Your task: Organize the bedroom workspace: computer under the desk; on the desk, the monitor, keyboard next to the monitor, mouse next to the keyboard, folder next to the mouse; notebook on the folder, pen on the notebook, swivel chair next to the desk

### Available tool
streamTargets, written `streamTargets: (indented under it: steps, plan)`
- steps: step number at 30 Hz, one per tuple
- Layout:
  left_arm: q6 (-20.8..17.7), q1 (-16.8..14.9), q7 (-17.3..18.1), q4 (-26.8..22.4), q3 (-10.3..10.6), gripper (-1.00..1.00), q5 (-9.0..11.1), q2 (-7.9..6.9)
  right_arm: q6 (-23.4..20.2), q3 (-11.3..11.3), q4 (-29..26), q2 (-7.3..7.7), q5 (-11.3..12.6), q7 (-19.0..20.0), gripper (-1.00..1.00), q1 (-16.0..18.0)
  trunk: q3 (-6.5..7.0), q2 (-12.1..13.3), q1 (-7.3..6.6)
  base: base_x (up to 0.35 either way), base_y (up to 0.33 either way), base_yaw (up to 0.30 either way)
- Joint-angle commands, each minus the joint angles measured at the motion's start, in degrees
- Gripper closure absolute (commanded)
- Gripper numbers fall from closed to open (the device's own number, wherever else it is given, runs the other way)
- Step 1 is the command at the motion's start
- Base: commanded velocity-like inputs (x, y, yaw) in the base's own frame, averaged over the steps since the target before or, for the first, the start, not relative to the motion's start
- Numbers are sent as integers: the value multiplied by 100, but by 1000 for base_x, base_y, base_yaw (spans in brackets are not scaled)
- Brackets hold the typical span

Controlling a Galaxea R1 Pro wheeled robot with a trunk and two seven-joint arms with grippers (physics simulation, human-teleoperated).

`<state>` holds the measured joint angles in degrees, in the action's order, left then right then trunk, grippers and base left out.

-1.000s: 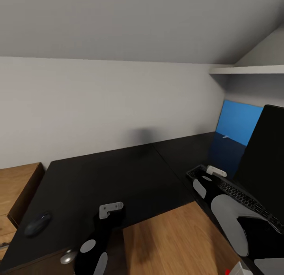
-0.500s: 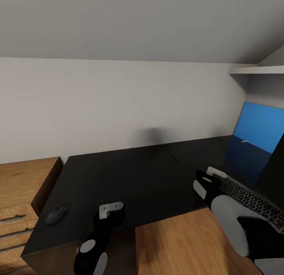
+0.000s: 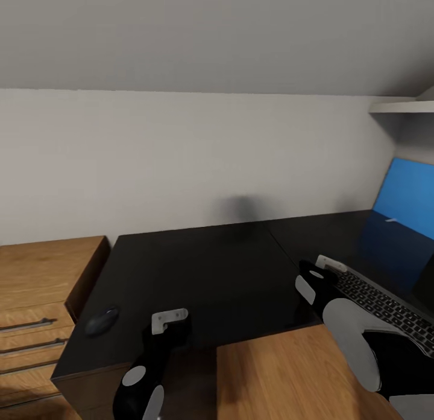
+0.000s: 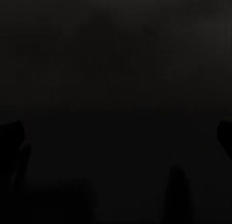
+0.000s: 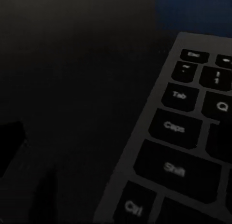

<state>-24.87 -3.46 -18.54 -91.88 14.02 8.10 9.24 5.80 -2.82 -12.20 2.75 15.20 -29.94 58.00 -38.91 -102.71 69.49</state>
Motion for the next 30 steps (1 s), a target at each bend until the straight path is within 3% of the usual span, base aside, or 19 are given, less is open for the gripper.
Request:
streamTargets:
  steps: [1, 12, 30]
  plan:
    - [-18, -6, -53, -6, 11, -100, 60, -1, 44, -114, 245, -3, 141, 24, -100, 1, -7, -2, 0, 0, 0, 63]
    - [-18, -6, -53, -11, 4, -100, 60, -1, 44, -114, 248, -7, 141, 27, -100, 1, -7, -2, 0, 0, 0, 31]
    - [-28, -6, -56, -8, 4, -100, 60, -1, 47, -105, 245, -5, 133, 20, -100, 1, -61, -2, 0, 0, 0, 200]
